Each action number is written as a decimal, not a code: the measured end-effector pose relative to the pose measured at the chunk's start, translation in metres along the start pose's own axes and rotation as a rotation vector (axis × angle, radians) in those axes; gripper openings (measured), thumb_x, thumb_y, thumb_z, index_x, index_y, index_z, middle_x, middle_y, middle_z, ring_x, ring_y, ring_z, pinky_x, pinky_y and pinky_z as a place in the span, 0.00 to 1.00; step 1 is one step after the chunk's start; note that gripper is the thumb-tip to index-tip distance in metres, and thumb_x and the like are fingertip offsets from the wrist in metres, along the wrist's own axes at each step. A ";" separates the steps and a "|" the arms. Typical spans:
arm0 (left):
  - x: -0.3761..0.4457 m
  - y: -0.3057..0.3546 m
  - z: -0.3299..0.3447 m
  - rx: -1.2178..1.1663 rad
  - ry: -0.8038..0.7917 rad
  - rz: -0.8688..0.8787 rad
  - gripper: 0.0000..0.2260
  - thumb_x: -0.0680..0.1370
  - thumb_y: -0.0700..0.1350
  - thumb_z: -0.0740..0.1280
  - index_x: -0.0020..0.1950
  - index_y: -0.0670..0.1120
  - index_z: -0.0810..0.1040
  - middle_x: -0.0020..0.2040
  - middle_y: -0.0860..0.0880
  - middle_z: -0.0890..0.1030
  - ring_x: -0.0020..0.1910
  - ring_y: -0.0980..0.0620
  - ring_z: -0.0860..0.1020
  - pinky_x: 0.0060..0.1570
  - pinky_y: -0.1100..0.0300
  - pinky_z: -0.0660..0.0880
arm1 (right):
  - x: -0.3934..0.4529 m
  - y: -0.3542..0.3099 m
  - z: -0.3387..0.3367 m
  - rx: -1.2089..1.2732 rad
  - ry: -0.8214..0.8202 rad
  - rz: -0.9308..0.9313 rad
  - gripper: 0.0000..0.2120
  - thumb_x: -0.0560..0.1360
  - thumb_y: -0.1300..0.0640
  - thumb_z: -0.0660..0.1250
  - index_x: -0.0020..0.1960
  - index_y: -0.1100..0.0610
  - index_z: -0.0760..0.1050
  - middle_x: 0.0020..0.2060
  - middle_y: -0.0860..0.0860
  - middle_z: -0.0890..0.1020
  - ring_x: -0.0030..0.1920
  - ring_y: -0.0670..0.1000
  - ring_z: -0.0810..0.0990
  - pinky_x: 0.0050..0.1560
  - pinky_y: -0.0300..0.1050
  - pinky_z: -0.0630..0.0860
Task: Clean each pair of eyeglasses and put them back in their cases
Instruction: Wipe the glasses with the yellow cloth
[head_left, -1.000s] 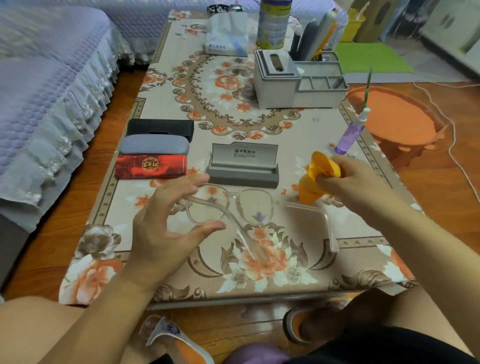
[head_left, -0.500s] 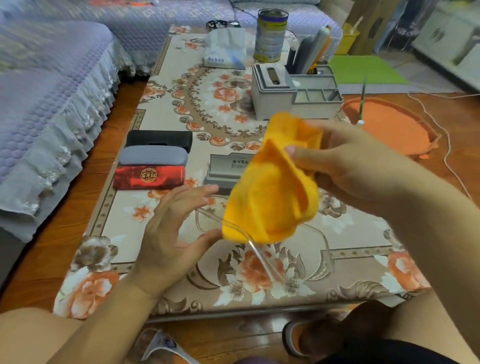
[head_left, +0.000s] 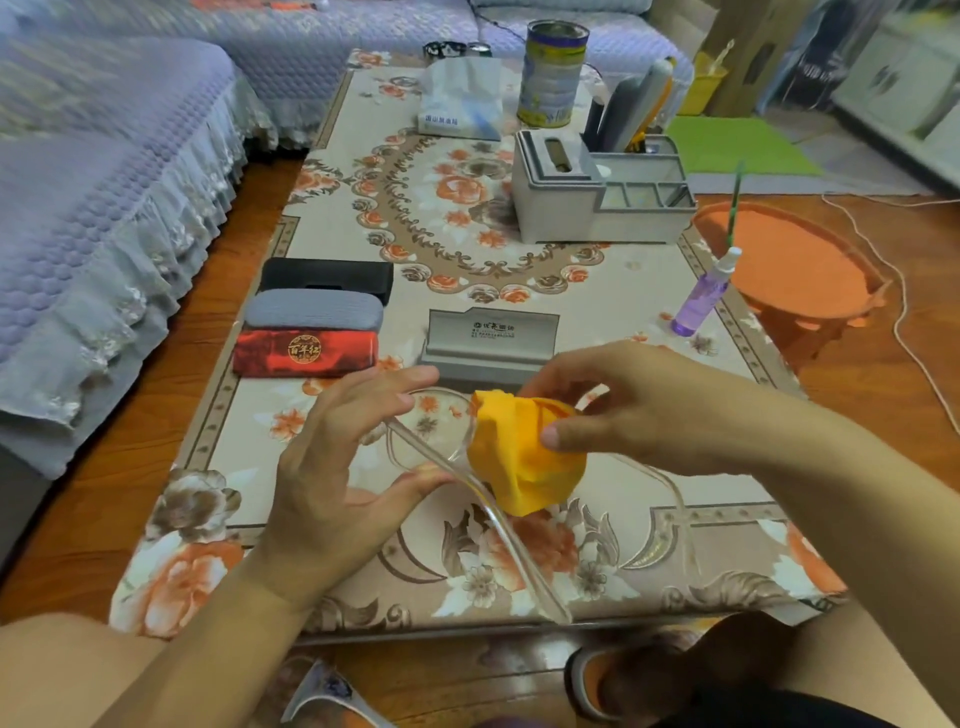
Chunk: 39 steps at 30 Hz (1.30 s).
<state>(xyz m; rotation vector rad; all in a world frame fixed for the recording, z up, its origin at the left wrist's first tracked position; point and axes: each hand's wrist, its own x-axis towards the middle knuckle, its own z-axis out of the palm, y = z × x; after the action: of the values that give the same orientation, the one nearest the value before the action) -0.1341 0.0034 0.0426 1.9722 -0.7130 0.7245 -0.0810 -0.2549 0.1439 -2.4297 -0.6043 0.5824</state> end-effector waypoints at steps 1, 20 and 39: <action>0.000 0.001 0.001 0.000 -0.009 0.007 0.31 0.70 0.45 0.80 0.67 0.44 0.68 0.67 0.45 0.78 0.69 0.42 0.76 0.66 0.37 0.73 | 0.001 -0.002 -0.001 -0.027 -0.042 0.002 0.13 0.74 0.45 0.74 0.57 0.41 0.78 0.50 0.39 0.82 0.52 0.41 0.79 0.57 0.47 0.79; 0.002 0.021 -0.003 -0.263 -0.037 -0.202 0.32 0.68 0.47 0.79 0.67 0.59 0.70 0.66 0.50 0.80 0.68 0.41 0.77 0.67 0.40 0.73 | 0.001 -0.005 0.027 0.184 -0.291 -0.135 0.09 0.76 0.56 0.74 0.42 0.56 0.75 0.33 0.47 0.76 0.33 0.45 0.73 0.33 0.40 0.72; 0.005 0.025 0.001 -0.305 -0.185 -0.418 0.27 0.67 0.50 0.79 0.64 0.61 0.74 0.63 0.58 0.81 0.68 0.53 0.77 0.70 0.57 0.70 | 0.000 -0.018 0.044 0.214 -0.315 0.150 0.08 0.77 0.53 0.71 0.41 0.51 0.76 0.33 0.45 0.80 0.35 0.44 0.78 0.41 0.42 0.77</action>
<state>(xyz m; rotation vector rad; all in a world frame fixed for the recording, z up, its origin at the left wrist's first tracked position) -0.1486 -0.0091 0.0588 1.8331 -0.4613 0.1722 -0.1096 -0.2234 0.1221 -2.2093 -0.4575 1.0497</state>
